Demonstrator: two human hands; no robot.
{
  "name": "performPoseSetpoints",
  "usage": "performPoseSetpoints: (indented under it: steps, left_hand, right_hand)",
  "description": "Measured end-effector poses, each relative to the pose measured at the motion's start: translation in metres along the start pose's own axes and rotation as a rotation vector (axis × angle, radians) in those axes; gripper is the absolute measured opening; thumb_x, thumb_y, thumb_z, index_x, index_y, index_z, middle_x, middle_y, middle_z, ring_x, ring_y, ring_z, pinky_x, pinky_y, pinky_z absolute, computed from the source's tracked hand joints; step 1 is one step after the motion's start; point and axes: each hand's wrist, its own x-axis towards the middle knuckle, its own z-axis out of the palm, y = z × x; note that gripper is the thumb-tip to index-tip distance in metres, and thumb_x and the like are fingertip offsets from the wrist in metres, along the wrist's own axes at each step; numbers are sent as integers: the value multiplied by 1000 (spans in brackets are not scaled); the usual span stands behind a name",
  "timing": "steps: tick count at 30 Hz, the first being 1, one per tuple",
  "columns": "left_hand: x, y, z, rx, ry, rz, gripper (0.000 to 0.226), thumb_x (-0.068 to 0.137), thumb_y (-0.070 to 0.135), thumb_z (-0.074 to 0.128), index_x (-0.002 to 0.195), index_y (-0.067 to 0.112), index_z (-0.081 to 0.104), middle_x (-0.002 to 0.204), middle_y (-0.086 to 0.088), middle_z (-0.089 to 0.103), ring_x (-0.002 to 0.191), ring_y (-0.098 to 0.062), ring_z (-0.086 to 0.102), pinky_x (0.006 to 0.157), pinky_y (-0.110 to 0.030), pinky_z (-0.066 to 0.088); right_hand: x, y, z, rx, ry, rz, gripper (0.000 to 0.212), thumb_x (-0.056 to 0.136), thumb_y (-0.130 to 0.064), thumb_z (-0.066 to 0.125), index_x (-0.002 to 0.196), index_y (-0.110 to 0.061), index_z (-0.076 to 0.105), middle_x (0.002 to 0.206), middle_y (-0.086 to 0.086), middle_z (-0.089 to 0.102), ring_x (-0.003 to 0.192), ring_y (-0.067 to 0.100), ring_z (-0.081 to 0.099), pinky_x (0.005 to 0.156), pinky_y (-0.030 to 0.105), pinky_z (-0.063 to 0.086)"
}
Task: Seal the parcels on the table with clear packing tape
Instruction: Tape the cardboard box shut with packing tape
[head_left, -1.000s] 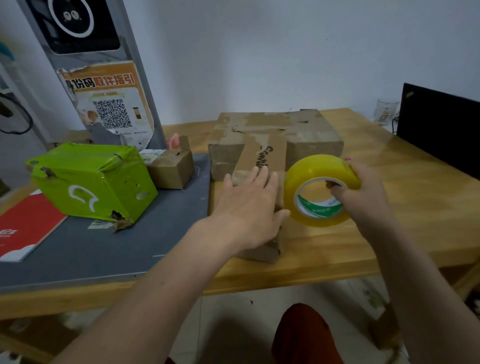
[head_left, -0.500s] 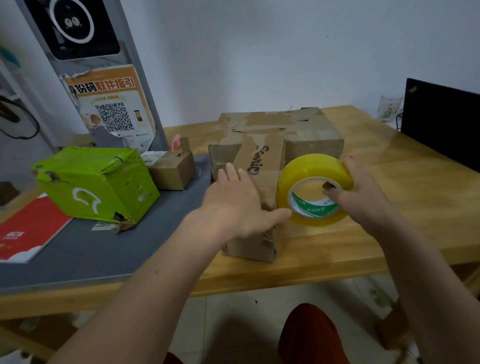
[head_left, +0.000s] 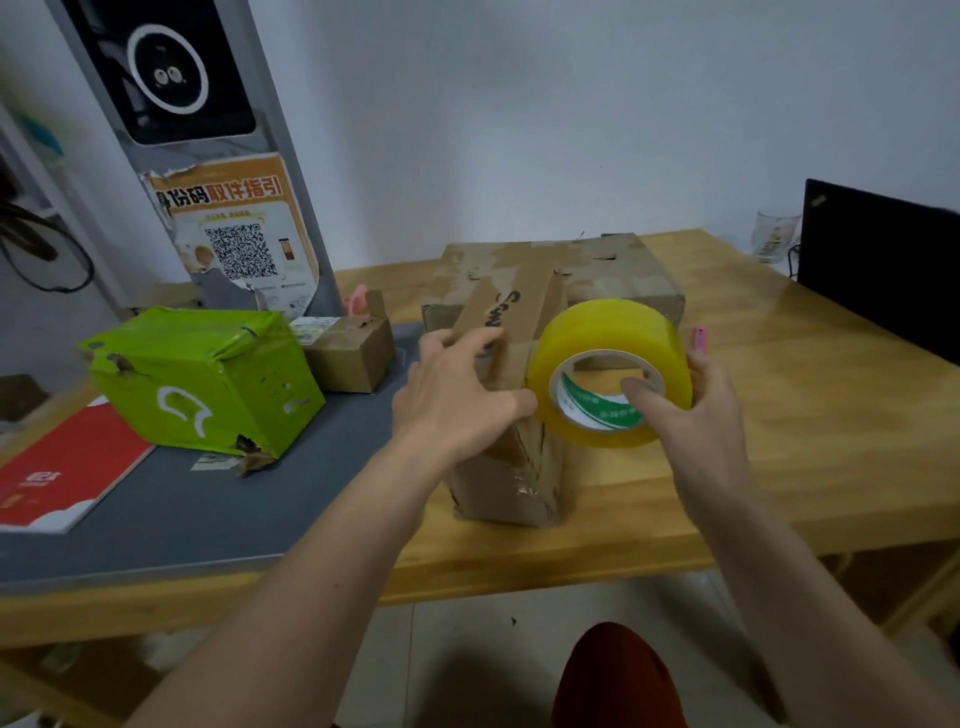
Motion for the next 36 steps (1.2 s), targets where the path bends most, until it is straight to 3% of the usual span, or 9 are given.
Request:
performPoseSetpoints:
  steps: [6, 10, 13, 17, 21, 25, 29, 31, 36]
  left_hand:
    - [-29, -16, 5, -656, 127, 88, 77, 69, 26, 87, 131, 51, 48, 131, 13, 35, 105, 13, 45, 84, -15, 50]
    - [-33, -34, 14, -1045, 192, -34, 78, 49, 32, 88, 118, 55, 59, 140, 11, 43, 124, -15, 54, 93, -44, 56]
    - [-33, -56, 30, -1199, 217, -202, 83, 43, 39, 86, 120, 55, 59, 140, 12, 48, 121, -23, 59, 94, -50, 55]
    - [-34, -79, 51, -1262, 182, -344, 84, 45, 39, 84, 125, 48, 59, 133, 5, 60, 115, -25, 64, 94, -51, 55]
    - [-24, -85, 47, -1227, 95, -274, 63, 70, 29, 76, 130, 37, 59, 126, 4, 67, 111, -21, 67, 93, -43, 55]
    - [-5, -91, 40, -1011, -4, -246, 64, 62, 54, 69, 125, 51, 56, 138, 5, 54, 123, -20, 56, 103, -50, 48]
    - [10, -98, 26, -650, 18, -44, 40, 77, 40, 71, 115, 45, 58, 121, 18, 60, 116, -6, 56, 98, -31, 49]
    - [14, -109, 21, -773, -93, -30, 57, 77, 33, 81, 129, 33, 56, 127, 17, 62, 119, -5, 57, 99, -24, 47]
    - [23, -126, 22, -760, -184, -15, 97, 56, 56, 85, 141, 36, 44, 142, 18, 50, 133, -5, 45, 114, -40, 38]
  right_hand:
    - [-28, -17, 44, 498, -15, 69, 72, 59, -38, 85, 124, -19, 59, 120, -1, 68, 111, 19, 65, 97, 48, 51]
    - [-19, -40, 57, 293, -195, -70, 25, 81, -13, 77, 96, -29, 64, 91, -21, 73, 92, -3, 67, 78, 20, 54]
    - [-8, -43, 74, 119, -371, -91, 22, 88, -10, 68, 96, -31, 64, 82, -26, 70, 81, -12, 64, 64, 6, 48]
    - [-3, -19, 97, -23, -469, -29, 23, 89, -15, 67, 111, -21, 67, 98, -12, 71, 96, 5, 67, 72, 16, 51]
    - [4, -9, 111, -79, -461, -51, 41, 83, -18, 75, 122, -21, 62, 104, -10, 71, 96, 5, 66, 81, 24, 54]
    - [16, -4, 119, -154, -393, -31, 45, 77, -24, 79, 119, -19, 64, 103, -6, 71, 96, 10, 66, 86, 37, 55]
    - [11, -2, 128, -232, -397, -21, 42, 73, -41, 70, 109, -20, 66, 98, -2, 72, 92, 18, 67, 84, 47, 56]
    - [9, -2, 131, -238, -390, -12, 44, 73, -40, 67, 114, -25, 62, 98, -7, 70, 93, 16, 66, 85, 44, 55]
    - [9, -2, 130, -227, -398, -17, 35, 84, -24, 67, 117, -22, 57, 97, -6, 68, 91, 9, 64, 82, 36, 55]
